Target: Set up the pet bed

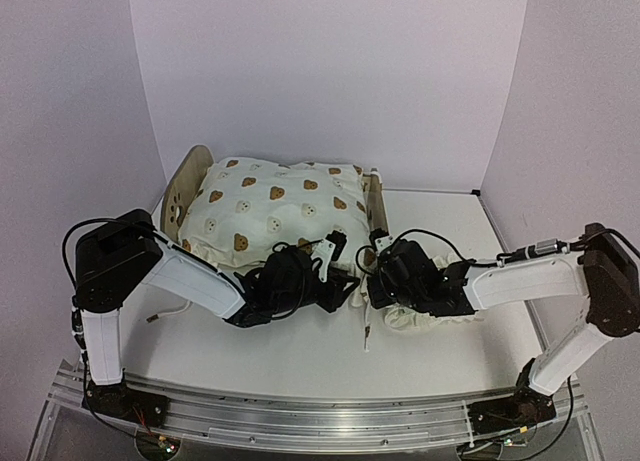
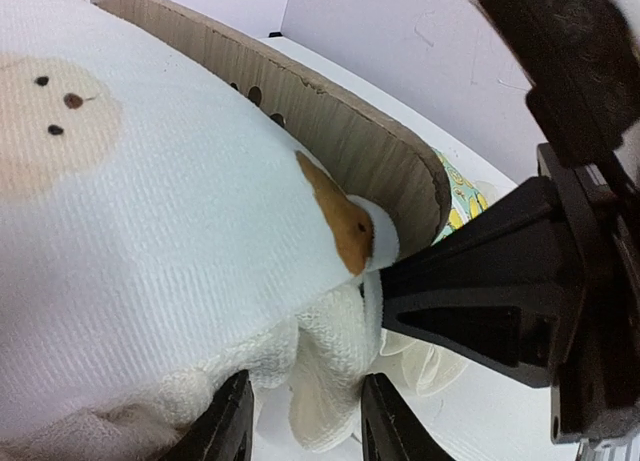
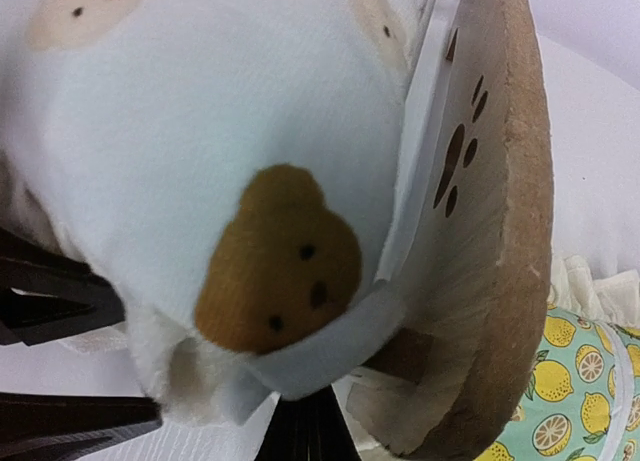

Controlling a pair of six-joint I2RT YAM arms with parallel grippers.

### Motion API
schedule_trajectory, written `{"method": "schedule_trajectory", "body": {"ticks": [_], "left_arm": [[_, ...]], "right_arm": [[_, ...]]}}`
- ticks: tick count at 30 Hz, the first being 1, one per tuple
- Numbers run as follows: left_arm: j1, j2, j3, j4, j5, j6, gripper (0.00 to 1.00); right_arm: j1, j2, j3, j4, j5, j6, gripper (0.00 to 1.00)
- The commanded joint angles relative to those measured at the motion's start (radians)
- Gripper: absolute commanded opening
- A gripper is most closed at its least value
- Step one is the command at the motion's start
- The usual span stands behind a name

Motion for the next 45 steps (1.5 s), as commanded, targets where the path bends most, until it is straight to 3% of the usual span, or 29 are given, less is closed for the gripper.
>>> {"method": "schedule_trajectory", "body": {"ticks": [1,11,15,24,38,45], "left_arm": [[0.01,0.026,0.038,0.039,-0.011,0.02,0.38],[0.01,-0.035,-0.005,0.017,-0.017,0.002,0.38],[0.01,-0.067,-0.039,0.014,-0.013,-0.006,0.38],[0.009,-0.101,-0.076,0.0,-0.004,-0.01,0.38],[0.01,-0.213,-0.146,-0.054,0.027,-0.011,0.38],[0.009,-0.277,-0.151,-0.129,0.034,0.022,0.38]], "right_arm": [[-0.046,0.009,-0.025,0.097,-0.124,-0.017,0.0],[-0.091,0.051,-0.086,0.251,-0.291,-0.077,0.0],[-0.095,0.046,-0.101,0.296,-0.296,-0.092,0.0],[-0.096,0.078,-0.185,0.573,-0.305,-0.182,0.0],[-0.12,0.136,-0.271,0.885,-0.56,-0.248,0.0],[-0.125,0.12,-0.273,0.919,-0.641,-0.238,0.0]]}}
